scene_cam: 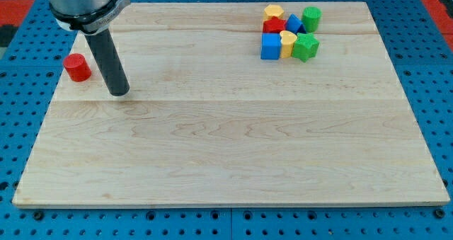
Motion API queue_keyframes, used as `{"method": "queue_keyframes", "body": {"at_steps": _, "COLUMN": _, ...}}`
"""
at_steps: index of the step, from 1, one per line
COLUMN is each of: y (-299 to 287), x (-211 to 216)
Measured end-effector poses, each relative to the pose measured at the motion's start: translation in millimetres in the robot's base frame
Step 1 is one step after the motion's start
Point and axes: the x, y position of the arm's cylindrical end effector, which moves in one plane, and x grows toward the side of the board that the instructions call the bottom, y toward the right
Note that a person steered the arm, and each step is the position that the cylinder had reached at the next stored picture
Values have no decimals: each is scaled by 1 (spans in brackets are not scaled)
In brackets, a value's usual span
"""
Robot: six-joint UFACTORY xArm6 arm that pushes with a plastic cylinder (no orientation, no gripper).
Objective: Separate the red star from the group of blocks
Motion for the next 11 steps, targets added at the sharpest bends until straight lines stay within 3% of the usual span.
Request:
{"method": "queue_keyframes", "body": {"at_steps": 1, "y": 45, "x": 9}}
{"method": "queue_keyframes", "body": {"at_steps": 3, "y": 282, "x": 6}}
{"method": "queue_keyframes", "body": {"at_steps": 4, "y": 384, "x": -12}}
{"method": "queue_keyframes", "body": {"at_steps": 5, "y": 421, "x": -61}}
{"method": "queue_keyframes", "body": {"at_steps": 7, "y": 362, "x": -147}}
{"method": "queue_keyframes", "body": {"at_steps": 9, "y": 229, "x": -158}}
{"method": "queue_keyframes", "body": {"at_steps": 10, "y": 189, "x": -158}}
{"method": "queue_keyframes", "body": {"at_steps": 11, "y": 187, "x": -146}}
